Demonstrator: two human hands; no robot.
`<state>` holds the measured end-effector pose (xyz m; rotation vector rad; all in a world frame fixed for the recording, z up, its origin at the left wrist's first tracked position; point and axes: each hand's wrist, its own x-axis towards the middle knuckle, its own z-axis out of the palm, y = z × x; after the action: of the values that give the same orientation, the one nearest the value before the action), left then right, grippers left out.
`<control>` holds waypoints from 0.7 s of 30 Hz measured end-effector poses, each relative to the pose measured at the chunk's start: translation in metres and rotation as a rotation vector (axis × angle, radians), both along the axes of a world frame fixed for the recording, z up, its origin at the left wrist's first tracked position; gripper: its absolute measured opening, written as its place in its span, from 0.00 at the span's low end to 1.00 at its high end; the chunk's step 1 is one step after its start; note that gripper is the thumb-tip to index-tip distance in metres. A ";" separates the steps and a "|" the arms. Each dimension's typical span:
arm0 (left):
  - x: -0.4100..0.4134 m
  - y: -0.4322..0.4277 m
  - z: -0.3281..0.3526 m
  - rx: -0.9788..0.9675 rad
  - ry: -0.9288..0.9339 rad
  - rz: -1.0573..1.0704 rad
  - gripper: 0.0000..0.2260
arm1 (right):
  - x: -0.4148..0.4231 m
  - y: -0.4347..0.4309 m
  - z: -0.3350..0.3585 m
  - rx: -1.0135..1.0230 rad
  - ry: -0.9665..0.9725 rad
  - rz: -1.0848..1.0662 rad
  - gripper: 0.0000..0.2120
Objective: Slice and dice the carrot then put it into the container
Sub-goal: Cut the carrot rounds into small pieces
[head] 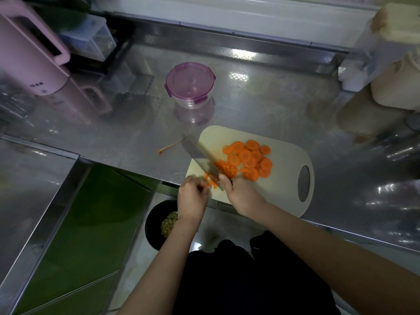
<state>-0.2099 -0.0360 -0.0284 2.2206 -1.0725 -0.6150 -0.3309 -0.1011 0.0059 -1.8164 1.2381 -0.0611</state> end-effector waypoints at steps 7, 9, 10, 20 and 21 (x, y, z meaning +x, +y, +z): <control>0.001 0.000 -0.004 -0.019 0.002 -0.005 0.05 | -0.001 -0.005 0.004 -0.044 -0.021 0.015 0.27; 0.002 -0.002 -0.005 -0.038 0.039 0.017 0.05 | -0.003 -0.005 0.006 -0.049 -0.051 -0.012 0.27; 0.003 -0.003 -0.004 -0.045 0.065 0.035 0.06 | -0.004 -0.005 0.007 -0.049 -0.057 -0.013 0.26; 0.007 -0.002 -0.003 -0.030 0.072 0.018 0.02 | -0.009 0.009 0.001 -0.051 -0.035 0.044 0.29; 0.007 -0.003 -0.002 -0.017 0.076 0.014 0.02 | -0.008 0.010 0.002 -0.064 -0.016 0.054 0.28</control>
<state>-0.2033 -0.0391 -0.0307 2.1703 -1.0193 -0.6759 -0.3390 -0.0912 0.0079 -1.8999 1.1871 -0.0855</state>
